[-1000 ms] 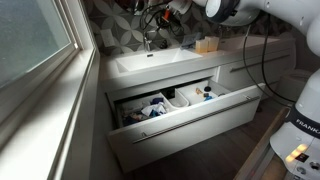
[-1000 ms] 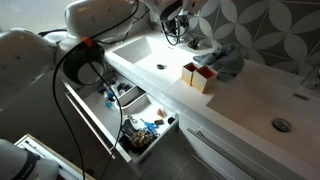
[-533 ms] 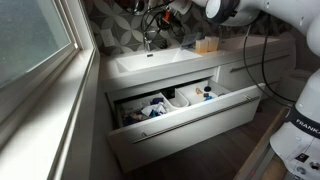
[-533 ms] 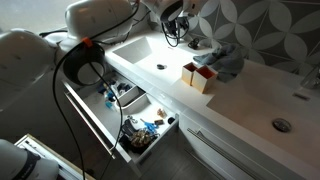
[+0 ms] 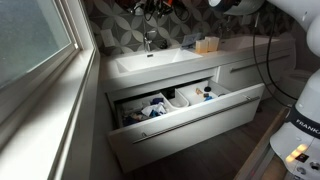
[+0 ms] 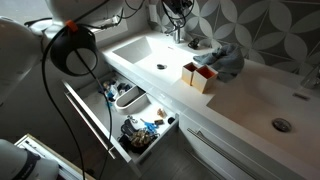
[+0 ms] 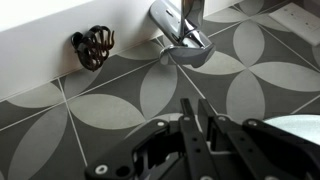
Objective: Open, then close the tap handle
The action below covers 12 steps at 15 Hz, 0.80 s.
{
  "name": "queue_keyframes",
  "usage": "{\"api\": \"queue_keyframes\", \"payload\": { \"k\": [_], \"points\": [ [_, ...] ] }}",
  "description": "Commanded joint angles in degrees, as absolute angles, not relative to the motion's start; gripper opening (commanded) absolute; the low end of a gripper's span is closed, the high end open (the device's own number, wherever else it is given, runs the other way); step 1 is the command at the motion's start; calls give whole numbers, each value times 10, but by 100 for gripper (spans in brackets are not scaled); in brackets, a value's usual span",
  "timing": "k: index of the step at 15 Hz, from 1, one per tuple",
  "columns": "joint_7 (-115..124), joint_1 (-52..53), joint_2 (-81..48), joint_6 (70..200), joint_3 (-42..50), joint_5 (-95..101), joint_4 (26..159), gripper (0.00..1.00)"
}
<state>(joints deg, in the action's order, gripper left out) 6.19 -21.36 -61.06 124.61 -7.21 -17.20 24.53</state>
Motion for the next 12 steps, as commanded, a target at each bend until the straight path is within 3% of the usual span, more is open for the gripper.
{"api": "queue_keyframes", "payload": {
  "k": [1,8,10,12],
  "points": [
    [31,-209,-556,1164,-37,-121,256,47],
    [-80,-166,-499,1059,-1,-45,256,95],
    [-124,-152,-490,1034,-4,-34,258,100],
    [-92,-160,-501,1057,-9,-50,252,97]
  ]
}}
